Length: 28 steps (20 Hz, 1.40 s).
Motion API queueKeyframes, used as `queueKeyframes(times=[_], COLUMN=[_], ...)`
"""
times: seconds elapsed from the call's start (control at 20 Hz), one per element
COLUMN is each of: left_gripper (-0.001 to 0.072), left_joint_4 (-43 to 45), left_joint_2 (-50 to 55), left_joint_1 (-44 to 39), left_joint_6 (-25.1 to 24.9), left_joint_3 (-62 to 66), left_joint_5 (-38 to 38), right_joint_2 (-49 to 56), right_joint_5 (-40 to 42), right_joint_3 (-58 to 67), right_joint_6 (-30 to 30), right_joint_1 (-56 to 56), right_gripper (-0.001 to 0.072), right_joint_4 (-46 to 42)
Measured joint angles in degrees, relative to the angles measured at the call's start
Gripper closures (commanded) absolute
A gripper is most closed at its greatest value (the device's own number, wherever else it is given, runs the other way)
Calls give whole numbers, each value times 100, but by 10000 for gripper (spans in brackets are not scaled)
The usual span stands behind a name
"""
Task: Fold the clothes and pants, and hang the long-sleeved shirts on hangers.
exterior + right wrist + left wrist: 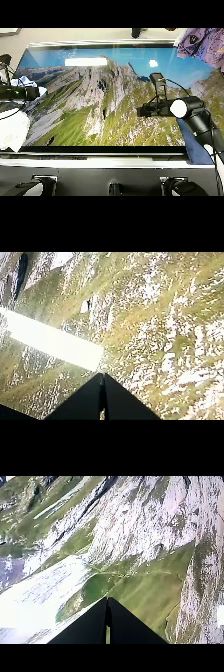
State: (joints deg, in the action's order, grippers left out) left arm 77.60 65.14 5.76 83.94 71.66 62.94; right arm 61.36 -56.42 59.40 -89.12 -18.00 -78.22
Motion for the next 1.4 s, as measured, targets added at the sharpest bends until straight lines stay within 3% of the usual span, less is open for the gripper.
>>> queueKeyframes(times=[0.05,0.1,0.2,0.3,0.5,0.8,1.1,1.15,1.2,1.4], left_gripper=[282,-13,-13,-13,-13,-13,-11,195,680,692], left_joint_4=[-4,-15,-4,356,1204,1145,890,815,713,50], left_joint_2=[0,0,0,-2,-2,310,1558,1703,1814,1937], left_joint_1=[-2,-4,46,282,1445,3200,3563,3580,3587,3449], left_joint_6=[0,0,83,476,1233,1353,1250,1274,1309,1316], left_joint_3=[-2,-2,0,-13,-245,-1185,-1499,-1510,-1517,-1355], left_joint_5=[0,0,9,149,297,-1222,-2385,-2483,-2557,-2103], right_joint_2=[0,0,0,0,0,0,0,0,0,0], right_joint_5=[0,0,0,0,2,2,0,-2,-2,-7], right_joint_3=[0,0,0,0,0,0,0,0,0,0], right_joint_6=[0,0,0,0,0,0,0,0,0,0], right_joint_1=[0,0,0,0,0,0,0,0,0,0], right_gripper=[679,679,679,679,680,679,679,679,679,680], right_joint_4=[0,0,0,0,2,2,2,2,2,2])
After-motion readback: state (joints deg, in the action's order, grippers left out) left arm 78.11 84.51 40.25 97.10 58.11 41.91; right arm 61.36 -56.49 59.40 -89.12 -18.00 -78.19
